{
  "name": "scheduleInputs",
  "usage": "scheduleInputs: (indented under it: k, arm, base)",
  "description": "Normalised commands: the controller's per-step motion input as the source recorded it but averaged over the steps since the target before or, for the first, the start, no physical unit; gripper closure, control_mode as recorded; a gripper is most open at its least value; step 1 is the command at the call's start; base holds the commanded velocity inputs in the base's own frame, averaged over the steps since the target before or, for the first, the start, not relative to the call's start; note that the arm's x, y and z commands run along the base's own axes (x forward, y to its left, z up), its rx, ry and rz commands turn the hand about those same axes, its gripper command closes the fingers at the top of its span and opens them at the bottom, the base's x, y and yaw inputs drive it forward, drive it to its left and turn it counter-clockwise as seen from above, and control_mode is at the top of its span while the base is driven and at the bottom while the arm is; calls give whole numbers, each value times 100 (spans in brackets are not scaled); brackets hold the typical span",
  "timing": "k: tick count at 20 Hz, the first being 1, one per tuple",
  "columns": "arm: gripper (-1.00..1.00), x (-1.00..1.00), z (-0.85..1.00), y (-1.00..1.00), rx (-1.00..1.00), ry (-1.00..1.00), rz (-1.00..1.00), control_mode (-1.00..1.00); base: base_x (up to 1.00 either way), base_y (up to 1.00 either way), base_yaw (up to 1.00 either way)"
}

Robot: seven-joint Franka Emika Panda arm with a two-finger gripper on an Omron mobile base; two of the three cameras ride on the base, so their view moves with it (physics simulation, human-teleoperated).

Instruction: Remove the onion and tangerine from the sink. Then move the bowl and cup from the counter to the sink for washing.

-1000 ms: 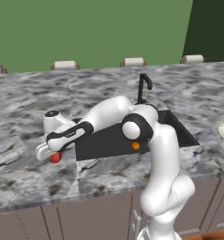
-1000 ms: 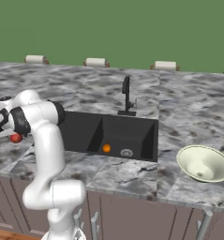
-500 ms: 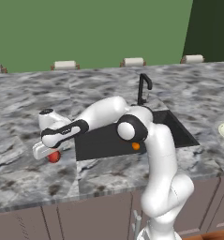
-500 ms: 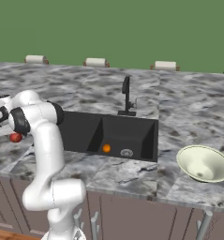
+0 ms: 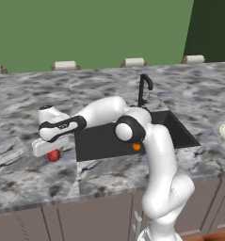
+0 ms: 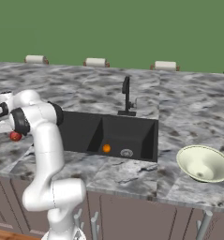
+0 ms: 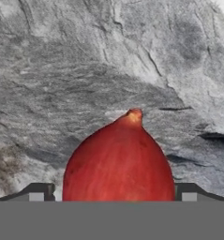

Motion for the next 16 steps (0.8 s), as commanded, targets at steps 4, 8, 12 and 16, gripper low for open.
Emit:
scheduleInputs:
  k: [4,8,12,16]
  arm:
    - [-100,-19,2,-2,1,-1,-3,-100]
    - [-100,-11,15,-1,8,-3,-9,-100]
    - [-100,-5,19,-12,5,-4,-8,-100]
    - [-100,-5,23,-15,6,-9,-7,-100]
  base:
    - [0,0,0]
    - [0,0,0]
    - [0,0,0]
    - [0,0,0]
